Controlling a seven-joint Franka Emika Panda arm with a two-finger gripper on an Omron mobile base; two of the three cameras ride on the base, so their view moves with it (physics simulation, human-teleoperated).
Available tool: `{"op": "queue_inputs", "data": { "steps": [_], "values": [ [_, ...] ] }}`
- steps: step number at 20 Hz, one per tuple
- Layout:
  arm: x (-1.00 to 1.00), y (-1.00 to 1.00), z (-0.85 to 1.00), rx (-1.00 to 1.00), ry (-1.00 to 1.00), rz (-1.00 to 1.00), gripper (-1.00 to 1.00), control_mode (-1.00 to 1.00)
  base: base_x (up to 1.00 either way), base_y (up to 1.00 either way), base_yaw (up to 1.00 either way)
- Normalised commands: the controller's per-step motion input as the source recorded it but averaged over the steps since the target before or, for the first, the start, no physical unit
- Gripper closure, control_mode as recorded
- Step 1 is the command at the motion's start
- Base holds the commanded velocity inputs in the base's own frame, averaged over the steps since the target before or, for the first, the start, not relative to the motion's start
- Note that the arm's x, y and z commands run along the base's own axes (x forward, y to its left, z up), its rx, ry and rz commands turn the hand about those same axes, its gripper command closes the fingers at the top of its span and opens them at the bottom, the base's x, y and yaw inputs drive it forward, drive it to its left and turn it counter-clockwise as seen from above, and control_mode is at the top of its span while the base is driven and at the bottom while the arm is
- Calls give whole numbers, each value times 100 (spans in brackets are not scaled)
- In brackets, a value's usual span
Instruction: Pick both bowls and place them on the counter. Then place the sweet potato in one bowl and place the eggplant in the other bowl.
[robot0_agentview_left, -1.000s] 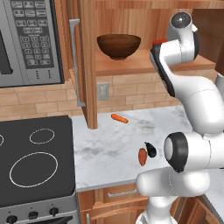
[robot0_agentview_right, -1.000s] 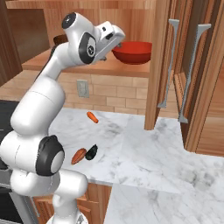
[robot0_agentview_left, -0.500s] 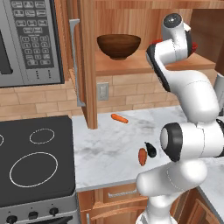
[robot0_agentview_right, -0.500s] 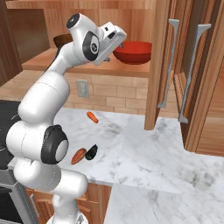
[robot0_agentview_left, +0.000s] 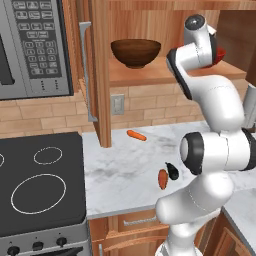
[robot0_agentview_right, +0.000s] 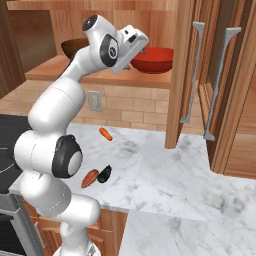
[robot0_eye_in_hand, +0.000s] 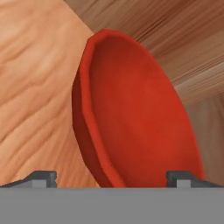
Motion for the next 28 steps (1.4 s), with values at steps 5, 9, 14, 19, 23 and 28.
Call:
{"op": "queue_inputs", "data": {
  "steps": [5,9,14,19,23,28],
  "values": [
    [8,0,-5,-1,8,2,-100,-100,0,0,0],
    [12,0,-9,-1,8,2,-100,-100,0,0,0],
    [12,0,-14,-2,7,1,100,-100,0,0,0],
    [3,0,-10,0,0,0,100,-100,0,0,0],
    [-17,0,0,0,-2,0,100,-100,0,0,0],
    [-69,13,4,0,-5,-1,100,-100,0,0,0]
  ]
}}
